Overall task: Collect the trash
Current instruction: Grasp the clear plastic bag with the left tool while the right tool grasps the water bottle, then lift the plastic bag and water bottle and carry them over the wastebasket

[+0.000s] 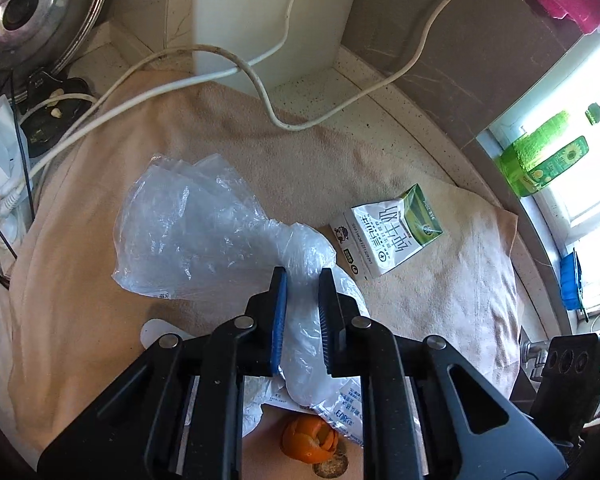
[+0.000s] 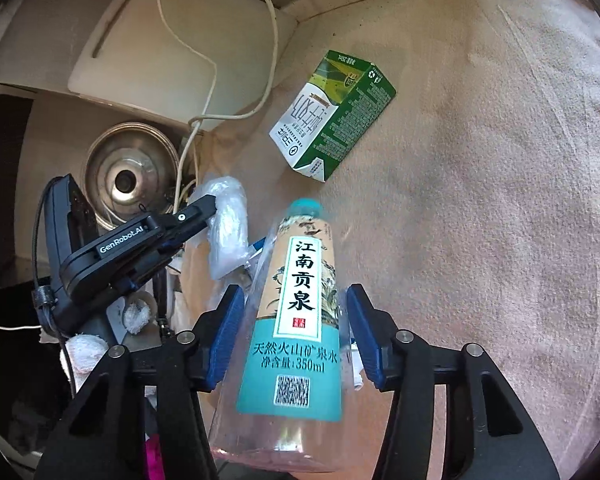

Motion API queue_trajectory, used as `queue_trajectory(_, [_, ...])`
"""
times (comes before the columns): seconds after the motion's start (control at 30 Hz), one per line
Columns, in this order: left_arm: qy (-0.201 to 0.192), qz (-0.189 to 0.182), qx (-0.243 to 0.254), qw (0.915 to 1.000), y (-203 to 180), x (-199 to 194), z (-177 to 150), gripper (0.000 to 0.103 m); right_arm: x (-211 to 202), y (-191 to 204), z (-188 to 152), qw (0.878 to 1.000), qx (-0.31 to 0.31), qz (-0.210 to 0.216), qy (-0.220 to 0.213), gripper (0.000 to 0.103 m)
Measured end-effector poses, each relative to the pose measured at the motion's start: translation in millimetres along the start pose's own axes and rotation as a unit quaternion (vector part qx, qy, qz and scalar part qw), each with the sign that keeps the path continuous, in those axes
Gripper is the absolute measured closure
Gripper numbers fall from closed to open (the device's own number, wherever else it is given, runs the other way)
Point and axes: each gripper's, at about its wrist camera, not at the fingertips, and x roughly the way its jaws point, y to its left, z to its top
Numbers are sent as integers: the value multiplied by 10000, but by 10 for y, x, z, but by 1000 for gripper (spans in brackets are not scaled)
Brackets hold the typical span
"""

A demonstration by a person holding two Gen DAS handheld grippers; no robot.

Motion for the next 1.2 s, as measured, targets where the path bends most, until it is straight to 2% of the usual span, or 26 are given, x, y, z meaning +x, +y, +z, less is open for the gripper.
queue_trajectory(0.33, [-261,-138,-38,9996,158,-347,-184,90,-36,102,-96,9999,-45,1,-129,54])
queue_trajectory(0.53, [-385,-289,-12,9988,236,-607,-371,90,-274,185,-177,9994,-177,122,-278,54])
queue_trajectory(0.93, [-461,-463,106,9978,396,-1054,-1011,90,-574,421,-542,9981,-390,269,-398,54])
queue_trajectory(1.2, [-393,-561,163,9975,575,-1325,-1539,90,-681,552,-985,9980,-365,331,-385,54])
